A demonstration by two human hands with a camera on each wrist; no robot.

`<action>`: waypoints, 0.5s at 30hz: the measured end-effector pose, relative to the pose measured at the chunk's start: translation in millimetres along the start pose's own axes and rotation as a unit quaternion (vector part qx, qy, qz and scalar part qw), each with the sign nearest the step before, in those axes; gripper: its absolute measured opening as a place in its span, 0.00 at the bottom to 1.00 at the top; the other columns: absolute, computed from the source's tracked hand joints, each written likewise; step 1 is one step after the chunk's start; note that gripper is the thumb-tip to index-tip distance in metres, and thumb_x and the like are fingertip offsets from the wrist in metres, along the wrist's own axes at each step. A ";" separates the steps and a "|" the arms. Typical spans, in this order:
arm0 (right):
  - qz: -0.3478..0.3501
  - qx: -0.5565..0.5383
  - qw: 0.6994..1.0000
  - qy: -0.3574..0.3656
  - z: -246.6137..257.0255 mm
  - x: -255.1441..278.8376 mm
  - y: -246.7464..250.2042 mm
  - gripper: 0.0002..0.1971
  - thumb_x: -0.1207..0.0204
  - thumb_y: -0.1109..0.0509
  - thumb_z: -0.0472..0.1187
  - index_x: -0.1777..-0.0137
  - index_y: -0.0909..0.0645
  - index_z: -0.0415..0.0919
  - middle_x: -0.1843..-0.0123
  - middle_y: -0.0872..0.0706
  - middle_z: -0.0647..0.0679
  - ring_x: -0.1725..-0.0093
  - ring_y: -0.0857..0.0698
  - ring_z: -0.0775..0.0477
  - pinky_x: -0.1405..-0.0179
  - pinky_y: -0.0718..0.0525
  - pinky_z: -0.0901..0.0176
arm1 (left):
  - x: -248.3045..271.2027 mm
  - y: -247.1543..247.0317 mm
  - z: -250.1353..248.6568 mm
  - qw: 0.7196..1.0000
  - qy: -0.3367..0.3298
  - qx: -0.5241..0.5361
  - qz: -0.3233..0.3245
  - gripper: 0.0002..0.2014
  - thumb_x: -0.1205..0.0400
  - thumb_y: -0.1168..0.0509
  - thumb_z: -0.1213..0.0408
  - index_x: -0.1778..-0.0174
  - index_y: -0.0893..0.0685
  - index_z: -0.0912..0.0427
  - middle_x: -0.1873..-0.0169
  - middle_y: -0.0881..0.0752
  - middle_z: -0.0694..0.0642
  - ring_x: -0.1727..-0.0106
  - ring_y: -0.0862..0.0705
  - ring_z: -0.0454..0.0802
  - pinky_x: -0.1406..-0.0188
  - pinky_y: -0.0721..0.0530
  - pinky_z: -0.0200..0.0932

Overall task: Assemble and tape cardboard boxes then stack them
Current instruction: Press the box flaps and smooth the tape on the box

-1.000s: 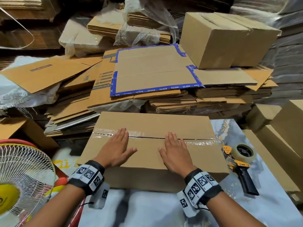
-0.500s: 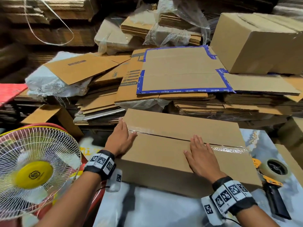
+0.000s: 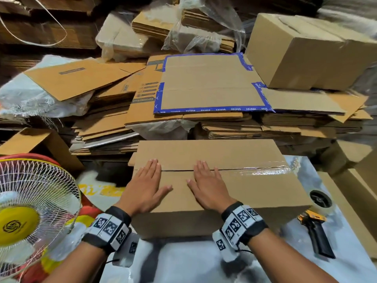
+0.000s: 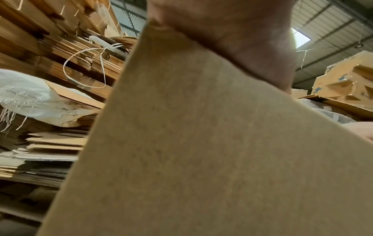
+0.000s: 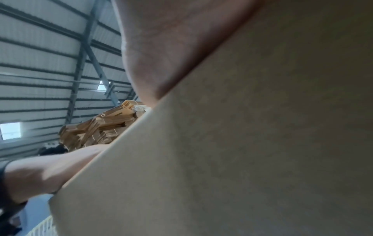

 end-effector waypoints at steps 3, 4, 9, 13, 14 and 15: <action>0.000 0.005 1.000 -0.018 -30.6 8.8 4.7 0.34 0.10 0.63 0.62 0.10 0.56 0.44 0.09 0.59 0.51 0.10 0.59 0.52 0.12 0.61 0.40 | 0.3 0.0 -0.2 1.000 -0.002 0.005 0.002 0.53 0.24 0.76 0.26 0.11 0.59 0.63 0.12 0.62 0.59 0.11 0.64 0.51 0.16 0.67 0.45; -0.002 0.003 0.999 -0.036 -42.8 12.8 6.8 0.34 0.11 0.63 0.62 0.10 0.56 0.45 0.09 0.59 0.51 0.10 0.58 0.53 0.12 0.61 0.40 | 0.5 -0.2 -0.5 1.000 -0.003 0.011 0.000 0.53 0.24 0.75 0.26 0.11 0.58 0.63 0.12 0.62 0.59 0.11 0.64 0.50 0.15 0.67 0.45; -0.013 -0.009 0.997 -0.076 -51.5 16.3 8.7 0.39 0.13 0.64 0.66 0.10 0.55 0.42 0.09 0.59 0.47 0.10 0.59 0.48 0.13 0.63 0.43 | -0.2 -1.5 -1.4 1.000 0.002 0.008 -0.003 0.52 0.23 0.74 0.26 0.11 0.58 0.62 0.12 0.62 0.59 0.11 0.64 0.50 0.15 0.66 0.45; -0.013 -0.016 0.999 -0.046 -62.9 20.5 10.3 0.48 0.25 0.74 0.72 0.10 0.56 0.44 0.09 0.58 0.49 0.10 0.58 0.50 0.14 0.63 0.44 | 1.6 -1.1 -1.2 1.000 0.003 0.010 -0.009 0.50 0.22 0.75 0.26 0.12 0.60 0.60 0.13 0.64 0.57 0.12 0.64 0.49 0.16 0.66 0.45; -0.019 -0.015 0.998 -0.057 -77.2 25.0 13.6 0.50 0.29 0.77 0.73 0.10 0.55 0.45 0.09 0.57 0.50 0.11 0.57 0.51 0.13 0.63 0.43 | 2.2 -0.9 -1.5 1.000 0.004 0.008 -0.008 0.50 0.22 0.74 0.26 0.12 0.61 0.60 0.14 0.64 0.57 0.12 0.64 0.49 0.16 0.67 0.44; -0.028 -0.015 0.997 -0.076 -94.0 30.2 16.9 0.52 0.30 0.78 0.73 0.10 0.55 0.45 0.09 0.57 0.51 0.11 0.57 0.52 0.13 0.62 0.41 | 2.0 -0.4 -2.1 1.000 0.006 0.007 -0.009 0.49 0.21 0.73 0.26 0.12 0.61 0.60 0.14 0.65 0.56 0.12 0.64 0.48 0.17 0.67 0.44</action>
Point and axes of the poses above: each hand's wrist, its own x-axis away from the middle knuckle, its own y-axis out of the back of the hand, z = x × y, the point moved 3 cm from there along -x, towards the middle knuckle
